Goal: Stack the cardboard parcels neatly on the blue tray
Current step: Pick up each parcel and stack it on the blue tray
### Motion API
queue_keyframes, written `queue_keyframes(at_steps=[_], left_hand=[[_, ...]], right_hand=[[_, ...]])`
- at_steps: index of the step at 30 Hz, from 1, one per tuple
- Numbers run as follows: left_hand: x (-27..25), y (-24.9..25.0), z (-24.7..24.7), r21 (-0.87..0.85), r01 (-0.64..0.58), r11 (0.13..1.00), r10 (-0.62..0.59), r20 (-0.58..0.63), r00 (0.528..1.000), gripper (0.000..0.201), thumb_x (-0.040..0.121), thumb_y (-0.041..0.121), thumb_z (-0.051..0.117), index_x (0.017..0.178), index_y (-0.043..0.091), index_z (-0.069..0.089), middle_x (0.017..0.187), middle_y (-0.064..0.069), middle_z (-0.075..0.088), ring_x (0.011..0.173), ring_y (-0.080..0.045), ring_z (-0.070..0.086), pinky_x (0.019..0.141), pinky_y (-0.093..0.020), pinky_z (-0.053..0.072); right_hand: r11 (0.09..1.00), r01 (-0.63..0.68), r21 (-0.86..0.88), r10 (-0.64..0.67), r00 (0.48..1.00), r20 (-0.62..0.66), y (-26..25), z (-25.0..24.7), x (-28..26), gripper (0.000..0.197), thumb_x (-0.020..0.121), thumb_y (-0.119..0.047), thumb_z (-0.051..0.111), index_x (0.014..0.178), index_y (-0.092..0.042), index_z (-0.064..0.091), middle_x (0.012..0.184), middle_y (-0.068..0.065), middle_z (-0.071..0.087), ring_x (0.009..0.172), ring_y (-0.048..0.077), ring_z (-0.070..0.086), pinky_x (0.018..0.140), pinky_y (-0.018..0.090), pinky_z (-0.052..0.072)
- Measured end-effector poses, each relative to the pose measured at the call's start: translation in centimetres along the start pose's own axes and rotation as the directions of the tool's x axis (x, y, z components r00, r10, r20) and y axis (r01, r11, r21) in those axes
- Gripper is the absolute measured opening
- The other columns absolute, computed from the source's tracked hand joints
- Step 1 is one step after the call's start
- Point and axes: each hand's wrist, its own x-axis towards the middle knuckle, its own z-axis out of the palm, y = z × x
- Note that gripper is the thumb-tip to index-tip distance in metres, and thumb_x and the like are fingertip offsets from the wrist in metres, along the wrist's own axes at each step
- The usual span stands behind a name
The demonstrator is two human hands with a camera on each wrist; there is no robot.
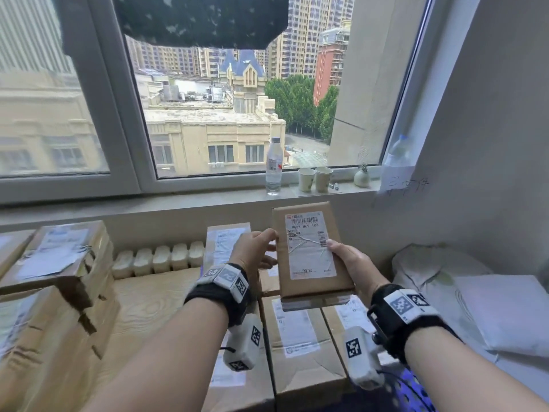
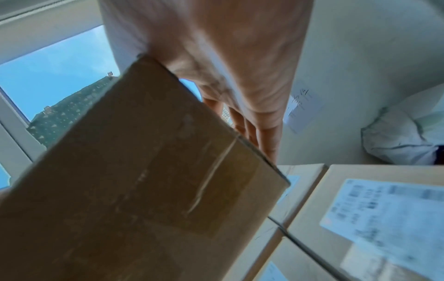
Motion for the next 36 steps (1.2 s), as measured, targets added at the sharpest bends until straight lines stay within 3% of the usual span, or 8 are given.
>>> queue_keyframes(at_steps=[5, 8, 11, 14, 18, 28, 32, 36], left_hand=[[4.0, -0.5, -1.4, 0.121, -0.012, 0.993, 0.018, -0.051, 0.999, 0.016, 0.091, 0.024, 0.058, 0.084, 0.012, 0.067, 0.097, -0.012, 0.070, 0.057, -0.020, 0.064, 0.071, -0.037, 0.055], [5.4, -0.9, -2.0, 0.273, -0.062, 0.960, 0.091, -0.094, 0.991, 0.015, 0.087, 0.030, 0.062, 0.084, 0.020, 0.071, 0.089, -0.001, 0.071, 0.082, -0.020, 0.066, 0.084, -0.038, 0.053], [6.7, -1.2, -2.4, 0.383, -0.050, 0.923, 0.103, -0.119, 0.988, 0.027, 0.087, 0.031, 0.064, 0.108, 0.018, 0.073, 0.104, 0.004, 0.072, 0.100, -0.014, 0.063, 0.093, -0.031, 0.048], [7.8, -1.5, -2.6, 0.399, -0.016, 0.917, 0.075, -0.133, 0.988, 0.043, 0.085, 0.031, 0.066, 0.126, 0.018, 0.065, 0.119, 0.004, 0.069, 0.108, -0.013, 0.063, 0.099, -0.035, 0.049], [9.0, -1.7, -2.5, 0.468, 0.010, 0.884, 0.068, -0.148, 0.987, 0.055, 0.083, 0.030, 0.068, 0.136, 0.022, 0.055, 0.127, 0.005, 0.065, 0.112, -0.014, 0.061, 0.101, -0.038, 0.049], [10.5, -2.5, -2.0, 0.665, 0.039, 0.745, 0.072, -0.138, 0.988, 0.072, 0.073, 0.029, 0.073, 0.142, 0.025, 0.050, 0.119, -0.001, 0.066, 0.109, -0.018, 0.059, 0.096, -0.031, 0.049], [10.6, -2.6, -1.8, 0.705, 0.032, 0.708, 0.091, -0.137, 0.986, 0.059, 0.074, 0.028, 0.075, 0.131, 0.024, 0.060, 0.105, 0.005, 0.061, 0.102, -0.014, 0.054, 0.085, -0.023, 0.043], [10.6, -2.7, -1.7, 0.724, 0.023, 0.689, 0.111, -0.138, 0.984, 0.054, 0.072, 0.029, 0.076, 0.125, 0.024, 0.065, 0.125, 0.007, 0.062, 0.114, -0.014, 0.052, 0.090, -0.022, 0.038]], right_hand=[[0.997, -0.073, 0.024, 0.072, 0.997, 0.037, 0.8, 2.0, 4.5, 0.034, 0.091, -0.038, 0.065, 0.108, -0.010, 0.069, 0.105, 0.015, 0.075, 0.104, 0.036, 0.069, 0.095, 0.050, 0.054], [0.995, -0.097, 0.024, 0.096, 0.994, 0.046, 1.1, 2.8, 6.7, 0.036, 0.091, -0.039, 0.066, 0.109, -0.009, 0.068, 0.104, 0.013, 0.075, 0.100, 0.033, 0.070, 0.093, 0.046, 0.055], [0.993, -0.117, -0.001, 0.117, 0.990, 0.084, 1.7, 3.6, 9.2, 0.048, 0.085, -0.050, 0.067, 0.110, -0.008, 0.069, 0.101, 0.012, 0.076, 0.096, 0.030, 0.071, 0.091, 0.044, 0.056], [0.988, -0.151, -0.014, 0.152, 0.982, 0.113, 2.6, 4.4, 11.4, 0.056, 0.082, -0.055, 0.068, 0.115, -0.010, 0.068, 0.104, 0.011, 0.076, 0.098, 0.031, 0.072, 0.092, 0.046, 0.056], [0.977, -0.206, -0.049, 0.210, 0.969, 0.131, 3.4, 5.3, 13.3, 0.052, 0.086, -0.053, 0.065, 0.116, -0.010, 0.065, 0.104, 0.012, 0.075, 0.097, 0.030, 0.072, 0.093, 0.048, 0.056], [0.950, -0.280, -0.135, 0.299, 0.941, 0.156, 4.7, 5.6, 15.4, 0.050, 0.087, -0.056, 0.063, 0.116, -0.015, 0.067, 0.106, 0.008, 0.075, 0.100, 0.028, 0.071, 0.098, 0.047, 0.052], [0.939, -0.286, -0.189, 0.316, 0.937, 0.150, 4.6, 5.9, 15.4, 0.052, 0.091, -0.056, 0.057, 0.123, -0.016, 0.063, 0.111, 0.007, 0.073, 0.102, 0.025, 0.068, 0.097, 0.043, 0.052], [0.927, -0.285, -0.243, 0.327, 0.932, 0.155, 4.4, 5.8, 15.4, 0.053, 0.093, -0.058, 0.052, 0.126, -0.018, 0.061, 0.113, 0.006, 0.071, 0.104, 0.025, 0.067, 0.099, 0.045, 0.050]])
